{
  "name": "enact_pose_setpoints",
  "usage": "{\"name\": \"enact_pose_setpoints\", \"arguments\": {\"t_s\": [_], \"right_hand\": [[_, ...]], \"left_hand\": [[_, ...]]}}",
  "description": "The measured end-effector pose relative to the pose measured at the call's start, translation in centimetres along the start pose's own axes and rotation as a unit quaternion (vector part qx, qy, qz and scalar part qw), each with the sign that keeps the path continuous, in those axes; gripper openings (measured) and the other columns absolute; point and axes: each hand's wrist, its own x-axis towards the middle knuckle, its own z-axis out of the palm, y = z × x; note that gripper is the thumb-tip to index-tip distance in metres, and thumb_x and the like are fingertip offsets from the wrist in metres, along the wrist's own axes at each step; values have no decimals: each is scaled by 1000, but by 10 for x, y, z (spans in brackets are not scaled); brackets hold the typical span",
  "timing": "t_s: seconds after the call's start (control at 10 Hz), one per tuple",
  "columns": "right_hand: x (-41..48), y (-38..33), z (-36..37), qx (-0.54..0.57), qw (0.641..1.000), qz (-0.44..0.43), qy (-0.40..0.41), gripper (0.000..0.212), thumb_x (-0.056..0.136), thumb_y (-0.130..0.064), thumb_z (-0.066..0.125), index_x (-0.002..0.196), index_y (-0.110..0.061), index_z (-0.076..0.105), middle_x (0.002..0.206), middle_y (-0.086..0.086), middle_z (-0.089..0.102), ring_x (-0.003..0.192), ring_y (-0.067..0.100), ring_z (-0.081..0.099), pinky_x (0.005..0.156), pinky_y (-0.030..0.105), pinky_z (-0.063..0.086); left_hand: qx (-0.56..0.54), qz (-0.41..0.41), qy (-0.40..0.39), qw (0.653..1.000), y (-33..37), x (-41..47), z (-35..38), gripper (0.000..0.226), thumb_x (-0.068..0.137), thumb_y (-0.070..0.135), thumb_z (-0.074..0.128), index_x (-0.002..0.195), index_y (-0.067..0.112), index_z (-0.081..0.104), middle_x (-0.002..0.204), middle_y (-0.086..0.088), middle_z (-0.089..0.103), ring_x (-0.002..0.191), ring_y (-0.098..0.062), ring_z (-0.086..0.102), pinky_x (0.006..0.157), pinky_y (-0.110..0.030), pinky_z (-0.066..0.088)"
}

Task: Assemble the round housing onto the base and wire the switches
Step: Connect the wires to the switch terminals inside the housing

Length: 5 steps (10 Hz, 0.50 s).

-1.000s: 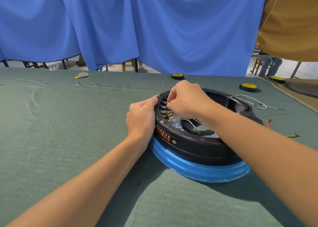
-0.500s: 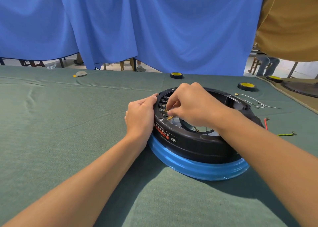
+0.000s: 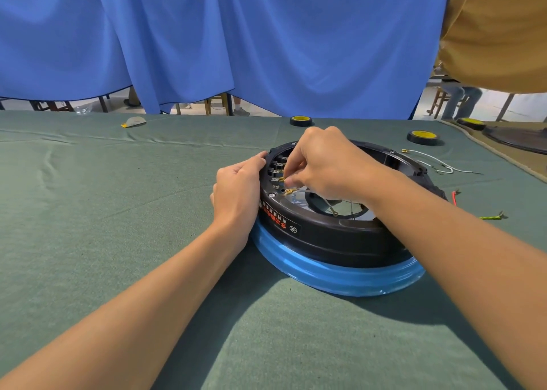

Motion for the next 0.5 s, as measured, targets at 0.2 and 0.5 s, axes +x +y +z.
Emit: {"name": "enact_pose_setpoints", "arguments": {"t_s": [0.2,0.5], "right_hand": [[1,4,-2,15,1000,2,-8,9,82,-18,76,90,-13,78,72,-4,66,73,7,59,68,24,49],[4,11,-6,66,997,25,-28,6,82,-18,76,88,-20,78,69,-14,64,71,1,59,54,11,36]], "left_hand": [[76,63,-22,995,-3,-1,2,29,81,45,46,96,31,67,118,-10,69,119,-35,58,107,-55,40],[123,109,-51,985,-11,4,4,24,83,36,32,100,40,49,121,-2,60,128,-40,51,107,-61,37]]}}
